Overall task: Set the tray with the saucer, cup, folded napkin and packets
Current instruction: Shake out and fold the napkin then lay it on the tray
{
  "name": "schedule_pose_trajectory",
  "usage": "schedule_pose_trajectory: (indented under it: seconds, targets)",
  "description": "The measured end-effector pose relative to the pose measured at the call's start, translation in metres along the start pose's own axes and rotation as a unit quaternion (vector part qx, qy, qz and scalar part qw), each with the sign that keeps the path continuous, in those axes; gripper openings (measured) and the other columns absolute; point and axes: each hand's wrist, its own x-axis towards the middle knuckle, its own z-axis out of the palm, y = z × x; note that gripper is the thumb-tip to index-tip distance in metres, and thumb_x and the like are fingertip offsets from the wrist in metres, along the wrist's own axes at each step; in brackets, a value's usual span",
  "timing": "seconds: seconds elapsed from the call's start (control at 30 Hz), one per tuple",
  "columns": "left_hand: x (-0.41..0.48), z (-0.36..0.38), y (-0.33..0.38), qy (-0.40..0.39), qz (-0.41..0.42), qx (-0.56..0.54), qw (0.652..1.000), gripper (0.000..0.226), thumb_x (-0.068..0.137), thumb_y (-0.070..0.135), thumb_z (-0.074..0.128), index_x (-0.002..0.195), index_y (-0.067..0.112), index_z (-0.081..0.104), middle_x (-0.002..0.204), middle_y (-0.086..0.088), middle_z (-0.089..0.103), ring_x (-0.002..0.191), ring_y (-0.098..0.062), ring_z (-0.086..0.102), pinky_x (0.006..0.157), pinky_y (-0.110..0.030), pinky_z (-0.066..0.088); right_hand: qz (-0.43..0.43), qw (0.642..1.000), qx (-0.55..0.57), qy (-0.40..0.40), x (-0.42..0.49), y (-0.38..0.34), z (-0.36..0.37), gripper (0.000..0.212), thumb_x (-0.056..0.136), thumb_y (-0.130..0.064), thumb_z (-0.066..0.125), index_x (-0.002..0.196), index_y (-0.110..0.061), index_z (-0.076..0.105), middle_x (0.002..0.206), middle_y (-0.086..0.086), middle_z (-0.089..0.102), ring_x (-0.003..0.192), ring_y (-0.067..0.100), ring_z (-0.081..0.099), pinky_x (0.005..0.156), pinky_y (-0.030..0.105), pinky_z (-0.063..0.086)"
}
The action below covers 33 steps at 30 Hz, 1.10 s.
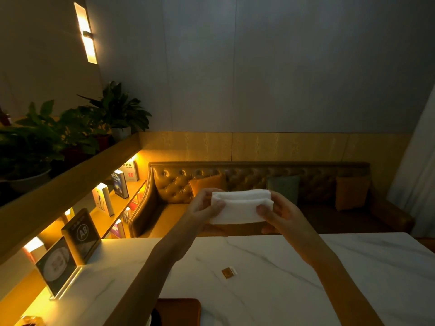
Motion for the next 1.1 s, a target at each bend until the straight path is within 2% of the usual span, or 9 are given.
schedule_pose_trajectory:
  seconds: [0.1,0.23,0.4,0.53,0.6,0.67,0.73,0.9,1.1]
  targets:
    - [-0.006,-0.001,-0.008,0.063,-0.007,0.023,0.998,0.038,0.082,0.053,0.062,0.111,0.029,0.059,0.113,0.002,0.056,0.096,-0.013,0.067,0.068,-0.034,0.062,0.049,0.999,0.005,-0.001,0.004,0.011,0.017,0.072,0.059,-0.071,0.068,0.119,-0.034,0.052,0.11,-0.002,0.06,0.097,0.013,0.068,0.062,0.026,0.058]
    - [-0.014,-0.011,-0.025,0.132,-0.009,0.056,0.99,0.016,0.088,0.046,0.057,0.098,0.034,0.062,0.107,0.008,0.057,0.095,-0.016,0.064,0.061,-0.023,0.059,0.09,0.995,0.019,0.027,0.004,0.029,0.039,0.034,0.078,-0.057,0.055,0.105,-0.038,0.056,0.104,-0.002,0.057,0.085,0.009,0.071,0.056,0.022,0.057]
    - [-0.031,-0.032,-0.054,0.15,-0.027,0.111,0.982,0.015,0.098,0.034,0.047,0.097,0.03,0.061,0.101,0.01,0.057,0.091,-0.01,0.065,0.061,-0.021,0.059,0.12,0.991,-0.012,0.061,0.004,0.054,0.066,0.023,0.078,-0.055,0.054,0.097,-0.042,0.057,0.108,-0.006,0.054,0.094,0.019,0.062,0.056,0.021,0.057]
    - [-0.045,-0.056,-0.077,0.163,-0.054,0.143,0.975,0.019,0.1,0.028,0.044,0.102,0.02,0.061,0.1,0.004,0.058,0.094,-0.018,0.062,0.06,-0.02,0.058,0.112,0.993,-0.022,0.035,0.004,0.076,0.086,0.022,0.085,-0.043,0.058,0.106,-0.048,0.055,0.111,-0.013,0.056,0.091,0.021,0.066,0.063,0.035,0.062]
    - [-0.049,-0.069,-0.087,0.17,-0.074,0.145,0.972,0.018,0.1,0.027,0.044,0.1,0.022,0.061,0.101,0.003,0.058,0.097,-0.019,0.061,0.064,-0.026,0.06,0.128,0.991,-0.017,0.022,0.006,0.084,0.098,0.017,0.087,-0.039,0.059,0.103,-0.047,0.058,0.107,-0.015,0.06,0.091,0.021,0.067,0.066,0.041,0.062]
    - [-0.054,-0.084,-0.096,0.167,-0.089,0.143,0.971,0.018,0.1,0.026,0.045,0.097,0.026,0.063,0.101,0.004,0.059,0.098,-0.018,0.061,0.069,-0.03,0.061,0.145,0.989,0.011,0.018,0.009,0.093,0.11,0.012,0.088,-0.036,0.061,0.096,-0.044,0.062,0.099,-0.023,0.063,0.093,0.014,0.068,0.062,0.034,0.062]
    - [-0.059,-0.1,-0.107,0.16,-0.11,0.133,0.972,0.019,0.1,0.027,0.047,0.095,0.029,0.066,0.1,0.005,0.063,0.094,-0.012,0.063,0.069,-0.026,0.06,0.159,0.987,0.025,0.022,0.012,0.104,0.122,0.01,0.088,-0.035,0.061,0.094,-0.042,0.064,0.093,-0.028,0.064,0.092,0.005,0.067,0.06,0.026,0.059]
    - [-0.073,-0.141,-0.148,0.152,-0.186,0.133,0.961,0.02,0.097,0.028,0.055,0.103,0.019,0.071,0.101,0.0,0.069,0.087,-0.009,0.068,0.064,-0.019,0.057,0.224,0.973,0.029,0.048,0.013,0.155,0.161,0.012,0.088,-0.025,0.064,0.1,-0.023,0.068,0.104,-0.005,0.065,0.094,0.015,0.066,0.065,0.03,0.061]
    - [-0.088,-0.182,-0.228,0.112,-0.294,0.11,0.943,0.017,0.094,0.017,0.059,0.108,0.014,0.068,0.1,0.0,0.068,0.082,-0.002,0.069,0.062,-0.015,0.056,0.371,0.925,0.053,0.057,-0.009,0.238,0.199,0.016,0.081,-0.03,0.072,0.095,-0.025,0.07,0.101,0.009,0.07,0.089,0.02,0.071,0.069,0.035,0.061]
